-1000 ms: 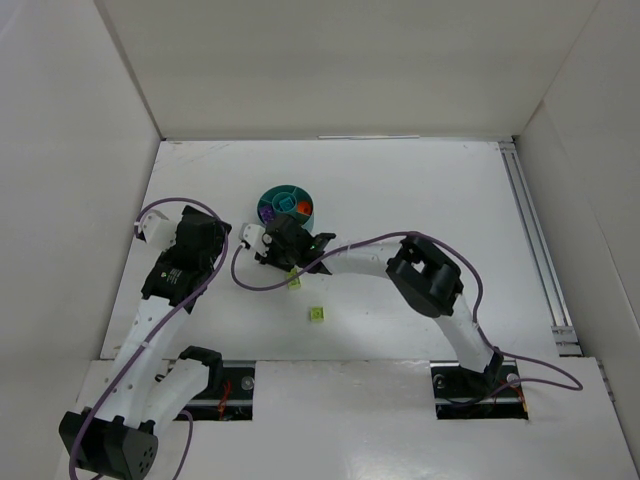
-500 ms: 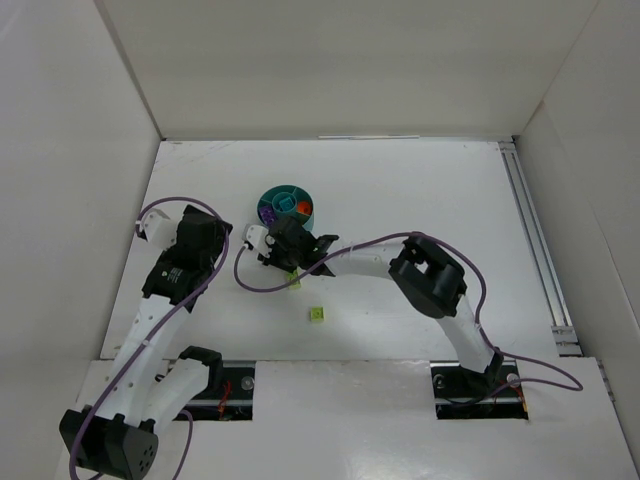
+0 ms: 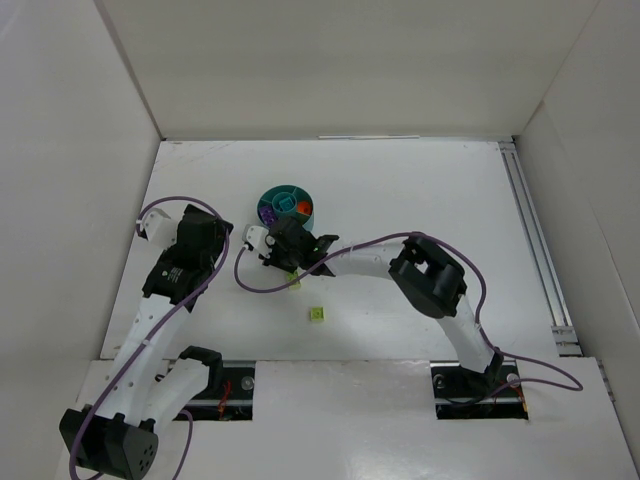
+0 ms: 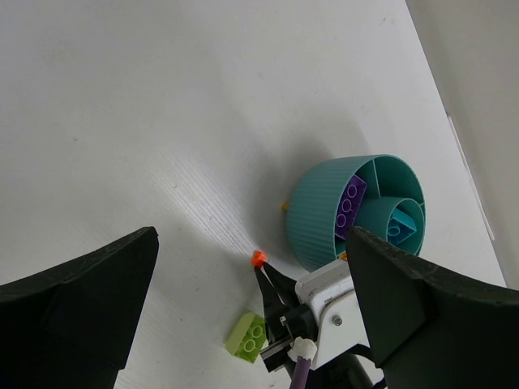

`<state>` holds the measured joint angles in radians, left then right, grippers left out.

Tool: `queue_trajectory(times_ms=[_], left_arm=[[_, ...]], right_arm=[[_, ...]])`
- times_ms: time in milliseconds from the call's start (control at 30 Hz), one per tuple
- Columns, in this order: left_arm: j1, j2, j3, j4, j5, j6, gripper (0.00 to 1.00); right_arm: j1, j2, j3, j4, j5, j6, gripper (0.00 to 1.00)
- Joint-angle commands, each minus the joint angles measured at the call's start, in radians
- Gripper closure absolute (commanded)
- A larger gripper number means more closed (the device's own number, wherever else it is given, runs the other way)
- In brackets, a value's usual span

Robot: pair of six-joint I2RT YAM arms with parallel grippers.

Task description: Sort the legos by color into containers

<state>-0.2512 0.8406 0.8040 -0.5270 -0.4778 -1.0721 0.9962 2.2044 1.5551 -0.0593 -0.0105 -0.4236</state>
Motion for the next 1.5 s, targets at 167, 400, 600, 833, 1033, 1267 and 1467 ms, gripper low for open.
queue_trajectory(times_ms=[167,400,600,833,1033,1267,1467], left_arm=[[0.006,-0.005,-0.006,0.019,-0.002,0.015,0.00],[0.006,-0.005,-0.006,0.019,-0.002,0.015,0.00],[0.006,-0.005,-0.006,0.019,-0.002,0.015,0.00],[0.006,-0.005,-0.006,0.019,-0.002,0.015,0.00],[0.006,-0.005,-0.015,0.019,-0.002,0.015,0.00],[0.006,-0.005,-0.015,0.019,-0.002,0.015,0.00],[0.006,-0.005,-0.015,0.019,-0.002,0.024,0.00]], right_arm=[[0.007,-0.049,0.014,-0.001,-0.019,-0.007,0.84],[0.007,-0.029,0.036,-0.001,-0.037,0.002,0.66],[0.007,-0.009,0.056,-0.001,-0.046,0.011,0.63],[0.007,0.009,0.065,-0.001,-0.037,0.020,0.69],[0.007,0.018,0.065,-0.001,-0.028,0.029,0.66],[0.007,0.027,0.074,-0.001,-0.028,0.029,0.65],[0.007,0.038,0.083,-0.010,-0.016,0.060,0.69]])
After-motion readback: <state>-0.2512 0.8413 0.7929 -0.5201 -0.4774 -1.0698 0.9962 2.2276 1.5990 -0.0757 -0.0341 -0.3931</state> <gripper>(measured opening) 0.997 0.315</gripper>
